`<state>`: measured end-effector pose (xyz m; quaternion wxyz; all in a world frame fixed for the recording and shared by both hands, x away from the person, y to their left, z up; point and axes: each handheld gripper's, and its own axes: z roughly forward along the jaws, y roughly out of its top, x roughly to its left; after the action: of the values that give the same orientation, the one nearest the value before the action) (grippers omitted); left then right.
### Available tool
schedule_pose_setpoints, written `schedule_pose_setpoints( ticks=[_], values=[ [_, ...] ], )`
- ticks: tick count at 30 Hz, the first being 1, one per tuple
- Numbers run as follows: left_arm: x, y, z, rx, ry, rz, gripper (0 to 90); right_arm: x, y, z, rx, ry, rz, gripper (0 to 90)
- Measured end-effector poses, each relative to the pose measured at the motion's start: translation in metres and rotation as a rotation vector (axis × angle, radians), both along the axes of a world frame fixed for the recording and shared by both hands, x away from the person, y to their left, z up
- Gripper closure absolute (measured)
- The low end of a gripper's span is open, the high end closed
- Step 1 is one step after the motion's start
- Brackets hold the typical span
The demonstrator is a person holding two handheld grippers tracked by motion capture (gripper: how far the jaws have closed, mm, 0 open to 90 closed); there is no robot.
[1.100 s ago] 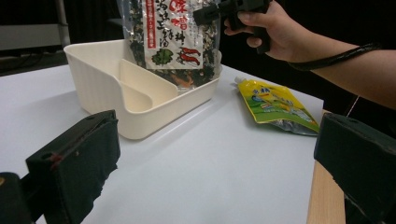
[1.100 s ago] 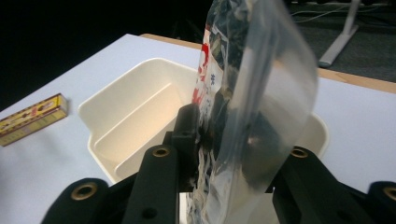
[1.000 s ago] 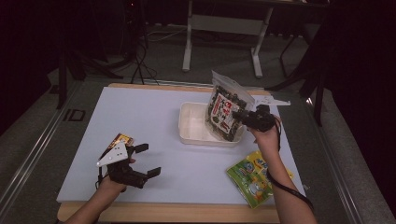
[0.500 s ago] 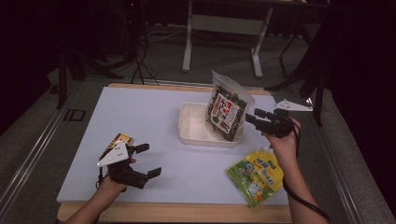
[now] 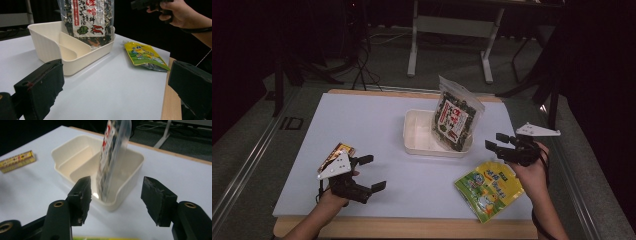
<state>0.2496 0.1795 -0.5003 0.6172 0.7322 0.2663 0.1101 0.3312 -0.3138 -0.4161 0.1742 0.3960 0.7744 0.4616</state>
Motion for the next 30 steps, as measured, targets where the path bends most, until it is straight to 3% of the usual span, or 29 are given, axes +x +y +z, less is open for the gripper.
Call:
schedule_pose_setpoints(
  ticks=[9,16,22,30],
  values=[
    [-0.001,-0.002,0.0,0.008,-0.002,-0.011,0.5,-0.03,-0.024,-0.016,-0.02,0.042,0.003,42.0],
    [-0.001,-0.002,0.0,0.009,0.0,-0.013,0.5,-0.048,-0.052,-0.036,-0.022,0.098,-0.061,40.5],
    [0.0,-0.003,-0.001,0.01,0.003,-0.014,0.5,-0.063,-0.079,-0.058,-0.055,0.149,-0.13,40.3],
    [0.0,-0.004,-0.001,0.013,0.001,-0.016,0.5,-0.073,-0.097,-0.078,-0.083,0.193,-0.189,40.4]
  ],
)
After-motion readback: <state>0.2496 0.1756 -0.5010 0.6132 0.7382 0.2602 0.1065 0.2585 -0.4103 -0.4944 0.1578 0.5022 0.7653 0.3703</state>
